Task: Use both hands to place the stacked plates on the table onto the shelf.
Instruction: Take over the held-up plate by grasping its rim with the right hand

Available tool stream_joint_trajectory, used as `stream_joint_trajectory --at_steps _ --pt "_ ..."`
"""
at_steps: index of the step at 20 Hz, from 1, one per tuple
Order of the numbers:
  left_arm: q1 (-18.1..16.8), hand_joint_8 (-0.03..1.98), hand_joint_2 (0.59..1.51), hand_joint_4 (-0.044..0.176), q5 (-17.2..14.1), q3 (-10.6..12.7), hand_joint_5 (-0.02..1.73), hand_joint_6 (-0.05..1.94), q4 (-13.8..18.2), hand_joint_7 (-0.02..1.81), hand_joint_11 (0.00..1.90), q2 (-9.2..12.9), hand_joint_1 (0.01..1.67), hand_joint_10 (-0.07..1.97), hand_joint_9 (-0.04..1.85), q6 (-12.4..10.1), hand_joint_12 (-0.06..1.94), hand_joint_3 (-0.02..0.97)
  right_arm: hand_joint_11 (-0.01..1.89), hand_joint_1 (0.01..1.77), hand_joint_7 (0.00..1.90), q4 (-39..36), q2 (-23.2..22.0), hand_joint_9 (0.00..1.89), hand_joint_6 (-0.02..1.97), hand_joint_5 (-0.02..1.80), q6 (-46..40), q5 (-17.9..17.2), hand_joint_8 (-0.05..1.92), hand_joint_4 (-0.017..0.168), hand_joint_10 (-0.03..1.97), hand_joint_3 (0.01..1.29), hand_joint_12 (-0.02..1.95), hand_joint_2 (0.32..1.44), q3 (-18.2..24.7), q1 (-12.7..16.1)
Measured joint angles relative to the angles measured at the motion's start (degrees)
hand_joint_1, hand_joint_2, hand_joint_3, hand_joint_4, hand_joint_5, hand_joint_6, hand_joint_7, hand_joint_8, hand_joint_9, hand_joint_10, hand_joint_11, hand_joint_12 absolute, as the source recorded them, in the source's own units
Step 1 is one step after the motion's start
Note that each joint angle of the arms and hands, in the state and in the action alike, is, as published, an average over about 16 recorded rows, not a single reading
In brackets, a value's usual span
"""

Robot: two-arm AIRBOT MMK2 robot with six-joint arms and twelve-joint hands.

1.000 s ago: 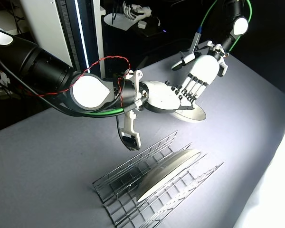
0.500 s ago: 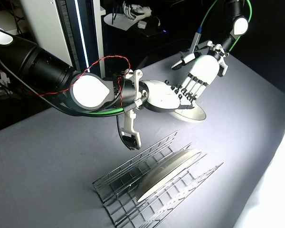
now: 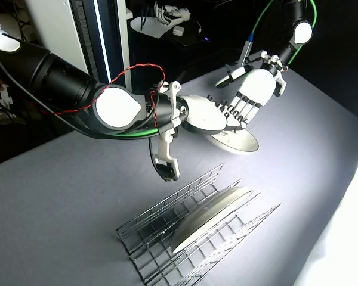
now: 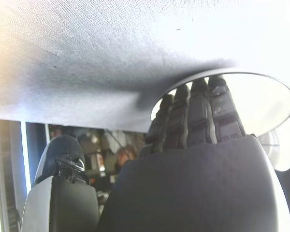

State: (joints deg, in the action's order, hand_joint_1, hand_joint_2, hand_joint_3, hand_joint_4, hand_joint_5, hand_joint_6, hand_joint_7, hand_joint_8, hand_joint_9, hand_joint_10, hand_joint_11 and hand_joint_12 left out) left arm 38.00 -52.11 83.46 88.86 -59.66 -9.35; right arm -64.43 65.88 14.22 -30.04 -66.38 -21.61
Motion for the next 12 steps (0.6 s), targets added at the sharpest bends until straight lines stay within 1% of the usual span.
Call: stream_joint_trajectory --at_steps 4,12 --pt "-0.06 -0.01 1.095 -0.013 -0.01 0.00 -0.01 -0.03 0.01 0.00 0.01 0.00 0.02 -0.01 0.01 -0.04 -0.02 -0.002 0.02 1.04 0.02 0.05 0.01 0.02 0.03 0.02 -0.01 0.74 0.01 0.003 0.02 0.01 0.02 0.81 0.93 0.20" --pt "-0.18 -0.01 1.076 -0.013 -0.02 -0.01 -0.01 -0.03 0.02 0.00 0.01 0.00 0.02 -0.01 0.01 -0.13 -0.02 -0.002 0.02 1.20 0.02 0.20 -0.07 0.02 0.03 0.02 -0.05 2.08 0.01 0.003 0.02 0.01 0.02 0.84 1.93 0.34"
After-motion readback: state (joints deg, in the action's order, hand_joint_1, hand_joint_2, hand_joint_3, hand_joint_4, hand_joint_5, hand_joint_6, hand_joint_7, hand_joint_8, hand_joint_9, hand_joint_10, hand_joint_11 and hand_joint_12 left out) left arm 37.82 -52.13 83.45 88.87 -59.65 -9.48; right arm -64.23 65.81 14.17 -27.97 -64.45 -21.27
